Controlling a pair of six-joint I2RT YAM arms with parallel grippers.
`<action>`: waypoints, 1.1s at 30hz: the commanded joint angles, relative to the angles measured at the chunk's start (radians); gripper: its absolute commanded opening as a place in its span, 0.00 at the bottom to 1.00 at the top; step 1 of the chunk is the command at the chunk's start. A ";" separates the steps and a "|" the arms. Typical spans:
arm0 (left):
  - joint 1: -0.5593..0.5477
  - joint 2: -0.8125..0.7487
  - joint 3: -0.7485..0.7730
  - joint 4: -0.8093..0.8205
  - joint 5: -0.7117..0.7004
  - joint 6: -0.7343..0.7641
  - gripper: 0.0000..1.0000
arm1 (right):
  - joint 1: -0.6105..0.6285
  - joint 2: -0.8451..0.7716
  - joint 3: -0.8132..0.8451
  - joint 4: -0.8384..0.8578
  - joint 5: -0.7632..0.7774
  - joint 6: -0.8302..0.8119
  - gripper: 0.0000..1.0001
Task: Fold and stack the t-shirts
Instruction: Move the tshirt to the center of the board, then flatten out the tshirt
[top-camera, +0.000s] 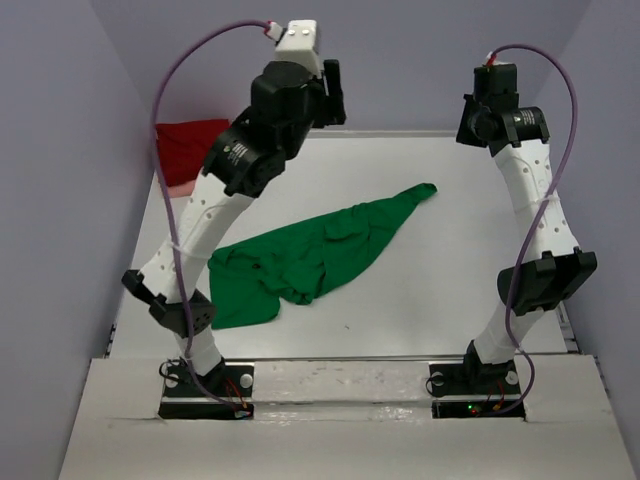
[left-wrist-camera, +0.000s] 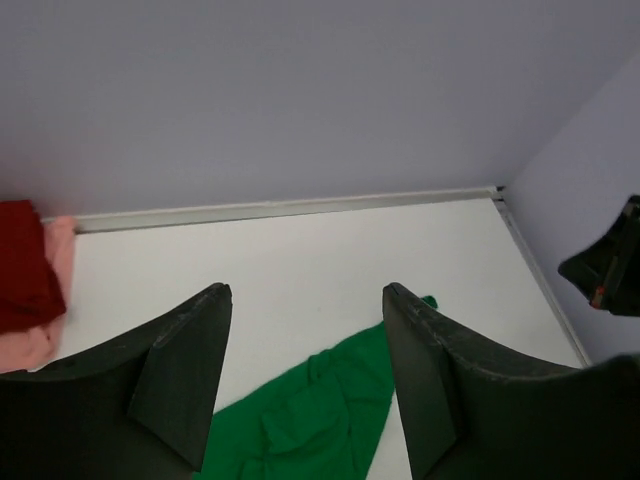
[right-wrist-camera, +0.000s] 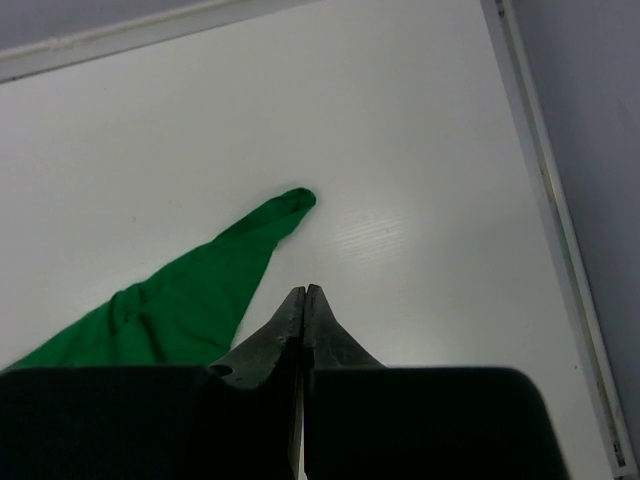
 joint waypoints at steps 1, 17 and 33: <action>0.067 -0.031 -0.164 -0.102 -0.097 -0.088 0.72 | 0.005 -0.045 -0.126 0.063 -0.063 -0.008 0.00; 0.388 -0.202 -0.713 -0.064 -0.024 -0.113 0.00 | 0.111 -0.033 -0.293 0.132 -0.305 -0.025 0.00; 0.408 -0.250 -0.758 -0.002 0.105 -0.131 0.00 | 0.376 0.274 -0.241 0.149 -0.365 -0.025 0.52</action>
